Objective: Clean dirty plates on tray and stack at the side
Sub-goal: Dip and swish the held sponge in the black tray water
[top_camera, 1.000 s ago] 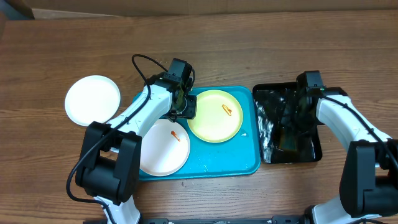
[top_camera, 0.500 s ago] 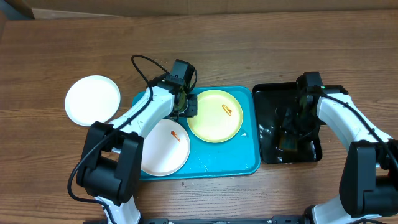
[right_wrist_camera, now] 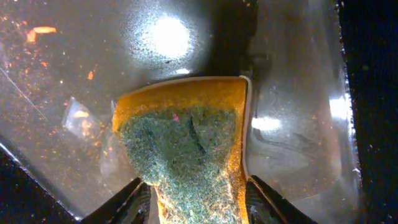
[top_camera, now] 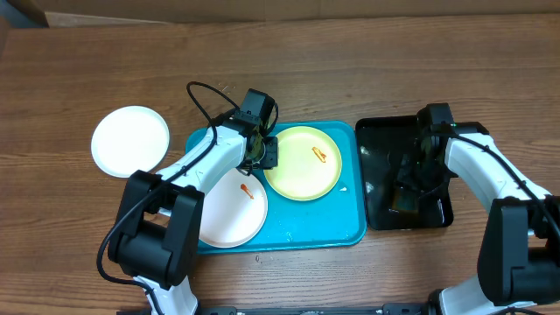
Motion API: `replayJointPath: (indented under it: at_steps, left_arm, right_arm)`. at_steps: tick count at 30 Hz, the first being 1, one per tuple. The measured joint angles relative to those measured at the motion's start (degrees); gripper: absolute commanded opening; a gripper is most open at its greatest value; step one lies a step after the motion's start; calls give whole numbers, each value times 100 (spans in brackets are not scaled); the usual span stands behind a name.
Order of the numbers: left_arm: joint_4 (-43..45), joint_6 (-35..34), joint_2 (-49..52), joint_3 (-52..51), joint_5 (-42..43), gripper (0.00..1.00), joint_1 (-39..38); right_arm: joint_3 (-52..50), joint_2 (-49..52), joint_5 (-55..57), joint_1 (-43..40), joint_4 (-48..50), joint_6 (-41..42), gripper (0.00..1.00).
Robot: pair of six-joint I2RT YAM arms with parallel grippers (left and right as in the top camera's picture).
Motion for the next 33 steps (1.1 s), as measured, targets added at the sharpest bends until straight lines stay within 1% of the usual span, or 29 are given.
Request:
replayJointPath:
  at_steps: [5,6,7,9,10,11,18,22,29,30,31,33]
  left_arm:
    - [28,2,0,0,0,31,0]
    - [42,0,0,0,0,32,0]
    - [50,0,0,0,0,32,0]
    - [76,0,0,0,0,33,0]
    - [81,0,0,0,0,33,0]
    - [90,0,0,0,0,33,0]
    - [103,2,0,0,0,33,0]
    - [103,4,0,0,0,28,0]
    - [118,4,57,0,0,29,0]
    - [127,4,105,0,0,28,0]
    - [127,4,149,0,0,25,0]
    - [144,7,177,0,-17,19,0]
  right_arm:
    - [-256,0,-2,0,415,0,51]
    - [-321,0,-2,0,474,0,48]
    - [-372,2,-2,0,507,-4,36]
    - [-428,4,-4,0,575,2,22]
    - [-428,4,-7,0,601,-4,17]
    - [-428,4,-4,0,627,-11,15]
    - [-240,7,0,2,625,-20,17]
    - [-197,7,0,0,699,-52,10]
    - [-197,7,22,0,776,-131,10]
    - [-197,7,24,0,785,-129,10]
    - [-197,7,22,0,793,-131,10]
    - [-197,7,20,0,817,-131,4]
